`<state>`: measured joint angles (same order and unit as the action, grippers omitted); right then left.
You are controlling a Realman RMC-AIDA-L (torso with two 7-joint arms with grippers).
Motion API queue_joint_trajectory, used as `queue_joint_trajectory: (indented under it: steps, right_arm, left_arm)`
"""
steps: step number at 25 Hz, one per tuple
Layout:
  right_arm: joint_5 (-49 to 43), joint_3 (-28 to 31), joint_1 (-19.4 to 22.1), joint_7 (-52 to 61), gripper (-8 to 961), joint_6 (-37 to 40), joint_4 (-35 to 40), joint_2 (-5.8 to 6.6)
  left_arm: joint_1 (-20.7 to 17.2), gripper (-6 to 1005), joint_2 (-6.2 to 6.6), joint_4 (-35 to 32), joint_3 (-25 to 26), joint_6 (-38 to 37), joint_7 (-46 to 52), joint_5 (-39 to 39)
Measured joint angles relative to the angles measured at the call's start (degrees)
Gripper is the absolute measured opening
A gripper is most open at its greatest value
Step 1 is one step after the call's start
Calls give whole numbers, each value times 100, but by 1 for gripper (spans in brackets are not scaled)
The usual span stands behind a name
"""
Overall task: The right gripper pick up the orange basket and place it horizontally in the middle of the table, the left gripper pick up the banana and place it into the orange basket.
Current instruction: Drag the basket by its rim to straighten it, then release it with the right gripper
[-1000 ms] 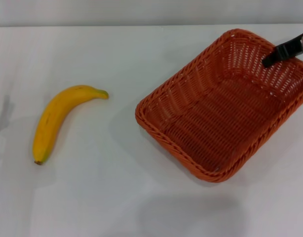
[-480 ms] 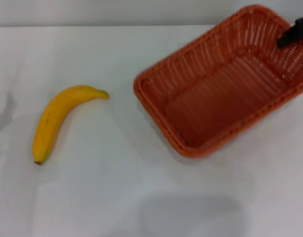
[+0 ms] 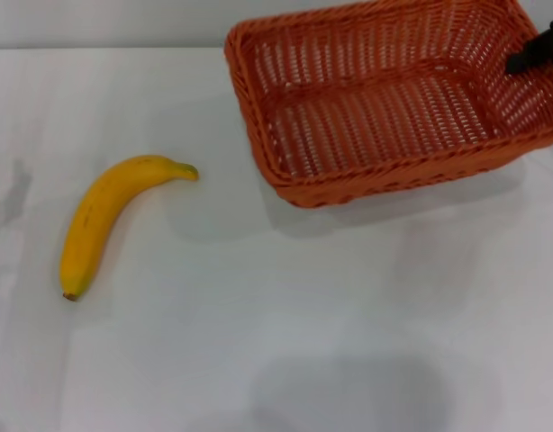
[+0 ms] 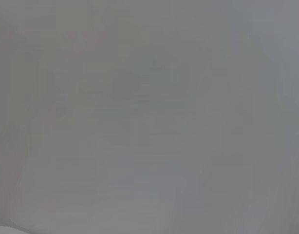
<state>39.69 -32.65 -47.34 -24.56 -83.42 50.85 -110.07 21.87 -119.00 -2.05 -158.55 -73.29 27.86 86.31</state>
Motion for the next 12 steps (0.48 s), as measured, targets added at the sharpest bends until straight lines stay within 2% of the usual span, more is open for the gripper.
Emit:
queue_joint_trajectory:
  steps: [1,2,5,8,12]
  right_arm:
    - [17,-4,69,77,167,12,144,-79]
    - [41,-35,302,312,167,59,547,-326]
    - [45,-71,443,448,168,76,713,-483]
    - [178,-116,514,319,169,74,570,-502]
    - [827,-504,836,-21,169,427,479,-519]
  left_arm:
    - [1,891,0,0,0,-1,0,0]
    - [1,891,0,0,0,-1,0,0]
    - [16,891,0,8,-12,-24,-24,-14]
    - [41,891,0,11,-30,-35,-48,-27]
    - [54,891,0,12,-41,-42,-52,-69]
